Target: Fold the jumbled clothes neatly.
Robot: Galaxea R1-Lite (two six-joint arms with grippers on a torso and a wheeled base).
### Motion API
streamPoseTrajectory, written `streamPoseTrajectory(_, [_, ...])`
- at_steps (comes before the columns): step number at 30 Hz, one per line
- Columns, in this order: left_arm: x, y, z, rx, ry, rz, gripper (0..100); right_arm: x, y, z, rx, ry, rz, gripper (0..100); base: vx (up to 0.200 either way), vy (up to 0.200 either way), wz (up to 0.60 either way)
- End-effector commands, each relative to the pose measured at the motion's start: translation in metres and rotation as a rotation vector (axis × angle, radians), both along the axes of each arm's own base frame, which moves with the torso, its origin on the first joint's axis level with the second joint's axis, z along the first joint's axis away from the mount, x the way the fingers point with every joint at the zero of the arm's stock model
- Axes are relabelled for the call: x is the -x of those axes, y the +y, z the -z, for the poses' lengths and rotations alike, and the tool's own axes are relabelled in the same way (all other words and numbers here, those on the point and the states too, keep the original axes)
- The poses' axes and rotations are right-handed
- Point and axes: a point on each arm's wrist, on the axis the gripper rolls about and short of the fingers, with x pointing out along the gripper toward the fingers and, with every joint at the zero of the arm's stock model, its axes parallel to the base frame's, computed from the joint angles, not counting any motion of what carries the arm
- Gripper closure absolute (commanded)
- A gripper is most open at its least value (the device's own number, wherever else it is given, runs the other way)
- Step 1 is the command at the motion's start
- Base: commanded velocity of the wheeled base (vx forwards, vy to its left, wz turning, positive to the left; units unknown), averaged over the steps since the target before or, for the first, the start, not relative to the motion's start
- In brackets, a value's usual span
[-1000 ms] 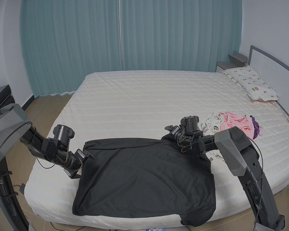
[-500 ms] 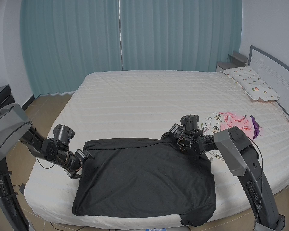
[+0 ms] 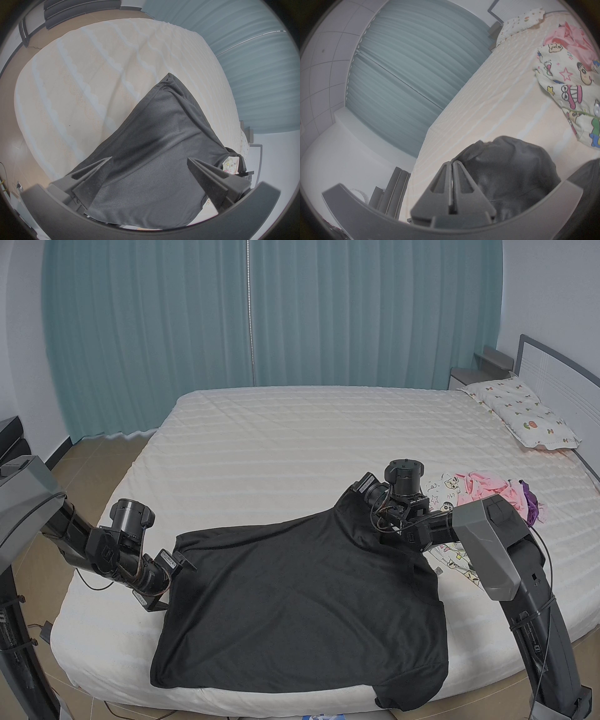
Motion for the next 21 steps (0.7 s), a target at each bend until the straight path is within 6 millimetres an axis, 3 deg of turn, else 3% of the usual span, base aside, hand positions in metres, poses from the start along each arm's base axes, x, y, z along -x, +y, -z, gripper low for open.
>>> streamPoseTrajectory(1, [0.000,0.000,0.000,0.000,0.000,0.000,0,0.000,0.001,0.000,0.007,0.000,-0.003,0,0.000,0.000,0.00])
streamPoseTrajectory(10, [0.000,0.000,0.000,-0.001,0.000,-0.001,0,0.001,0.006,0.002,0.046,-0.043,-0.019,0,0.000,0.000,0.00])
streamPoseTrajectory(15, [0.000,0.000,0.000,-0.001,0.000,-0.001,0,-0.006,-0.019,0.000,0.078,-0.016,0.024,0,0.000,0.000,0.00])
streamPoseTrajectory(21, [-0.001,0.000,-0.001,0.000,-0.006,-0.001,0,-0.016,-0.062,0.017,0.126,0.075,0.102,0,0.000,0.000,0.00])
